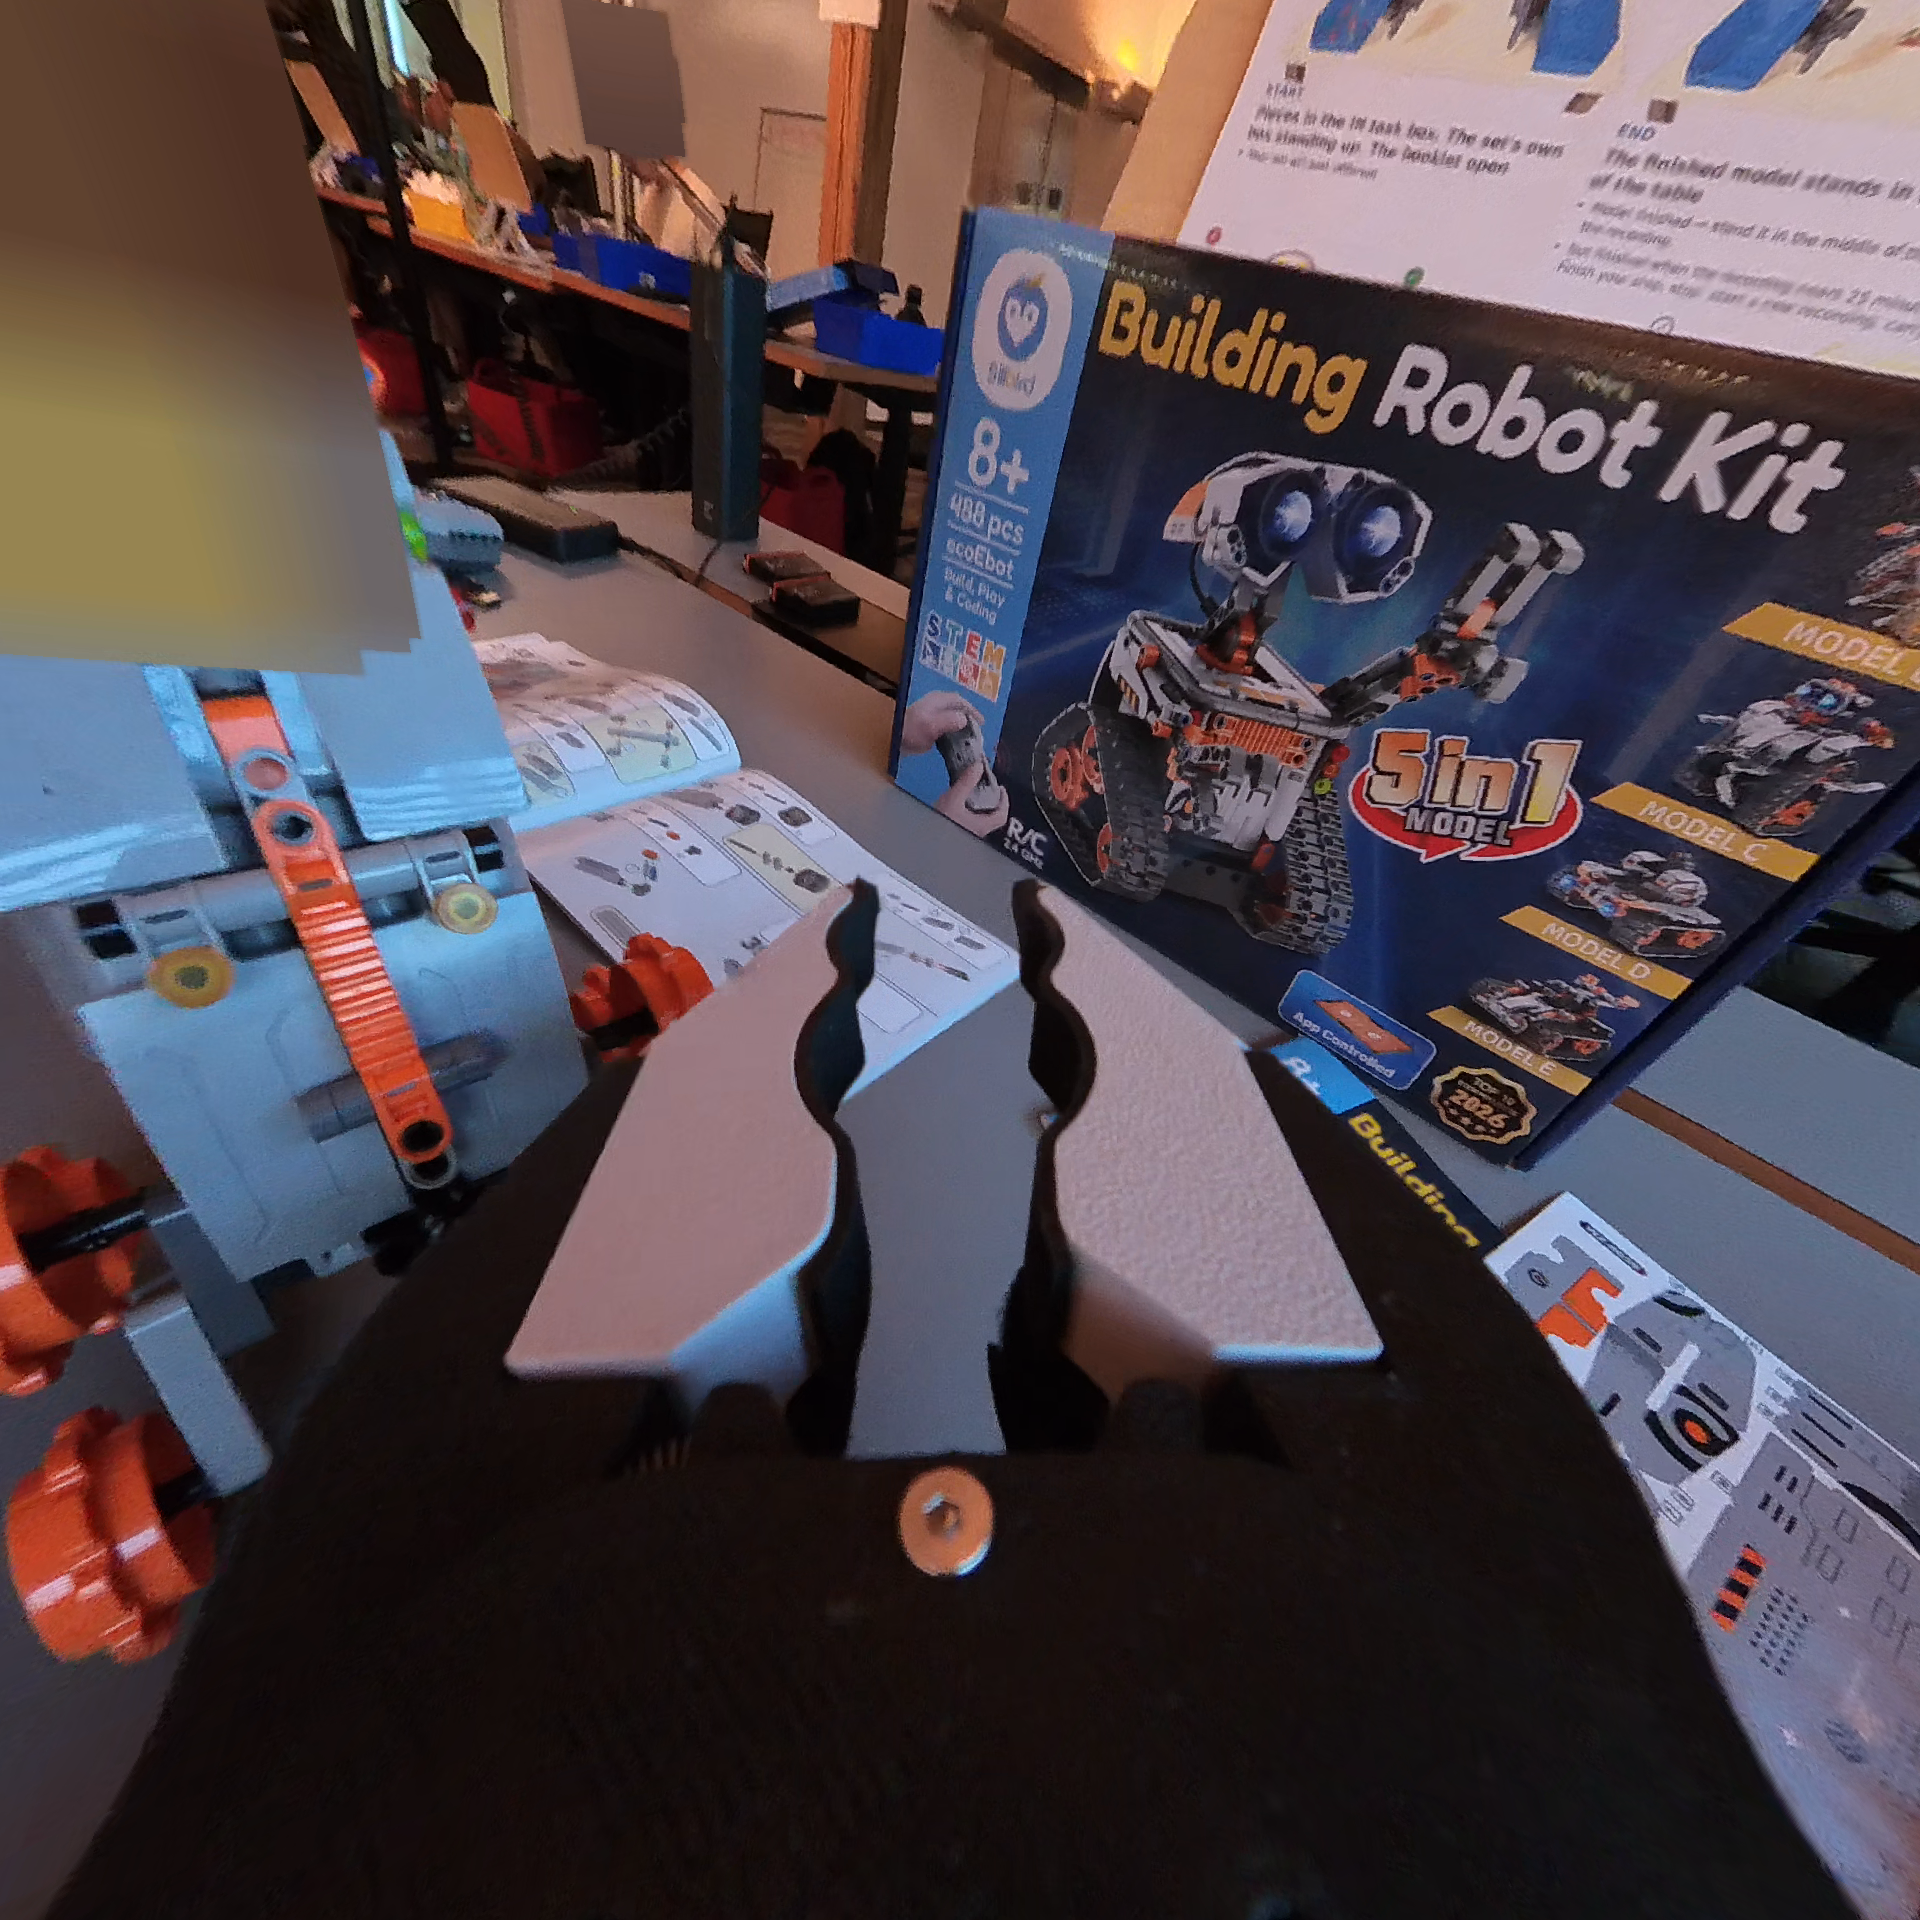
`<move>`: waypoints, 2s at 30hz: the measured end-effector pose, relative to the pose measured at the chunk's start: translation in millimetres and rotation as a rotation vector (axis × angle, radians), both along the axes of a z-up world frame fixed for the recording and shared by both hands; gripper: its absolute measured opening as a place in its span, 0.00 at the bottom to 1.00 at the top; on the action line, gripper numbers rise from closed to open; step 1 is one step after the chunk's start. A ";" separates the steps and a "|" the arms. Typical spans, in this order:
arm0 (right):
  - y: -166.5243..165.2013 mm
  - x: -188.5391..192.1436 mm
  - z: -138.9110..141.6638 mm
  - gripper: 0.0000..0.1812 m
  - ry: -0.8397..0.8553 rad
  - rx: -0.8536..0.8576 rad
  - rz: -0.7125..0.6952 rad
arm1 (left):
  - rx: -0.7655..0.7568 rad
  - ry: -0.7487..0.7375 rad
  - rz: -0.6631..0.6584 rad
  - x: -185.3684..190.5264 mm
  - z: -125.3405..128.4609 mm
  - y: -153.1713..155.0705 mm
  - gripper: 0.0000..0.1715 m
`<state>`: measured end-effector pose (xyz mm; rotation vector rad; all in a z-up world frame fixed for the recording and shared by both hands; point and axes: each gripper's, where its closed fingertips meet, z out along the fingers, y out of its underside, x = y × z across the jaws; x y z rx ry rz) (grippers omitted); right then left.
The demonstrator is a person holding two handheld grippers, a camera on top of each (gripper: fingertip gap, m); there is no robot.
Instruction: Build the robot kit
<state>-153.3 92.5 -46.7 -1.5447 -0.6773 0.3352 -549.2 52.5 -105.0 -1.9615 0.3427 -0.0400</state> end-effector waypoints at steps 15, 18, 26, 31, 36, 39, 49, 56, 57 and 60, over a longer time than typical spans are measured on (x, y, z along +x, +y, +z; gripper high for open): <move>-62.0 -25.3 3.4 0.35 0.070 -0.251 0.375 | 0.010 -0.083 -0.046 7.5 4.6 -2.7 0.09; -74.7 -42.9 -0.8 0.50 0.092 -0.299 0.480 | 0.016 -0.093 -0.050 8.0 6.0 -3.3 0.09; -74.3 -71.4 -25.8 0.60 0.013 -0.384 0.509 | 0.017 -0.117 -0.067 10.5 6.3 -5.0 0.09; -74.9 -83.8 -31.9 0.58 -0.041 -0.376 0.529 | 0.035 -0.150 -0.128 20.3 13.3 -8.3 0.09; -74.7 -94.8 -29.3 0.57 -0.066 -0.349 0.562 | 0.077 -0.278 -0.492 91.8 60.4 -44.1 0.18; -72.5 -101.1 -33.0 0.49 -0.122 -0.330 0.574 | 0.028 -0.322 -0.733 151.0 92.5 -68.1 0.31; -69.5 -103.8 -33.2 0.46 -0.088 -0.281 0.545 | -0.177 -0.399 -0.825 256.6 104.7 -48.8 0.19; -69.8 -103.6 -34.3 0.45 -0.082 -0.277 0.553 | -0.281 -0.481 -0.780 252.5 77.3 -45.9 0.12; -70.3 -103.7 -35.1 0.45 -0.084 -0.282 0.556 | -0.301 -0.504 -0.775 251.4 72.0 -46.1 0.13; -70.6 -103.4 -37.1 0.45 -0.094 -0.285 0.557 | -0.363 -0.547 -0.782 252.0 55.0 -48.8 0.14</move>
